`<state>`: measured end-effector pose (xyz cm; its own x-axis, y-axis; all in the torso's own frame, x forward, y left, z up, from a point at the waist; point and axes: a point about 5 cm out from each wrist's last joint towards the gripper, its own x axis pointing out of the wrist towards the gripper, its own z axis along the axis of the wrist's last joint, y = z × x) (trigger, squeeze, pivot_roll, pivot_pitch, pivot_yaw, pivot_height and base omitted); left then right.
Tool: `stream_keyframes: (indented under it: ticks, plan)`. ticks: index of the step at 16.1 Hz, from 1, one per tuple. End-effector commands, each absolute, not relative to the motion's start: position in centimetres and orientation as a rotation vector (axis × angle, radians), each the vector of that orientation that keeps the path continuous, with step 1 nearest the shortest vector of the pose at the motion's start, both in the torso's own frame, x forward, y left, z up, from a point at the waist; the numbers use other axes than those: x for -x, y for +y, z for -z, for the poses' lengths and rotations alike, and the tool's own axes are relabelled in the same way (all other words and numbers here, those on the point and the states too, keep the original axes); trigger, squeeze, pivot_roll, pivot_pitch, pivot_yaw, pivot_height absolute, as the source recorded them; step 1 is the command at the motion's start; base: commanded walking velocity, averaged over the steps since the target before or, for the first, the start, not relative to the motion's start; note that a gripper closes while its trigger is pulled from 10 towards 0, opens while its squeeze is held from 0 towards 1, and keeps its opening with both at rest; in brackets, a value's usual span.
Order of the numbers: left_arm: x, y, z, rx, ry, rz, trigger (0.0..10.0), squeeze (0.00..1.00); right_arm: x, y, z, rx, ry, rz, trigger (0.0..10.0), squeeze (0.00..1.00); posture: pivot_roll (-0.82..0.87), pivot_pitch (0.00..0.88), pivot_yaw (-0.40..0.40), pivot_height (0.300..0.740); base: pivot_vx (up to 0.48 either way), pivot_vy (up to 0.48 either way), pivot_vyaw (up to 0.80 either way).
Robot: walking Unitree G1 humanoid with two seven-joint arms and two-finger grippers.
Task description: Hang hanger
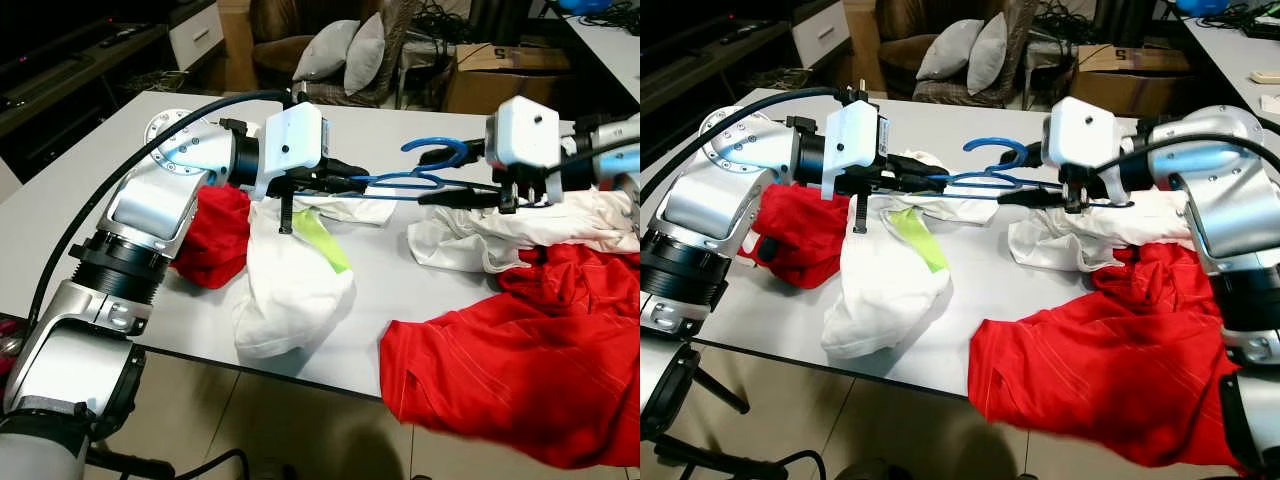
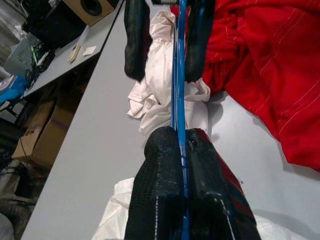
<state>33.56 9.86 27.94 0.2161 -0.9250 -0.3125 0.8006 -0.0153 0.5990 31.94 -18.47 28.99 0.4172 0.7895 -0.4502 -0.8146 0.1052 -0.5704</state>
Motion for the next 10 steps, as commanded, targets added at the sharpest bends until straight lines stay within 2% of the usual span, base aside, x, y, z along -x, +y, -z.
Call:
stream_keyframes:
  ticks: [1,10]
  plan:
    - [-33.33,10.13,-27.97,-0.792,-0.187,1.390,0.0,0.00,-32.12,-18.13,-29.40,0.869,0.022,-1.180,0.0,0.00,-0.08,0.000,0.074,0.740,0.000,0.000,0.00]
    - [-32.91,9.98,-28.15,-0.769,-0.190,1.412,0.0,0.00,-32.44,-17.88,-29.41,0.854,0.026,-1.181,0.0,0.00,-0.08,0.000,0.077,0.740,0.000,0.000,0.00]
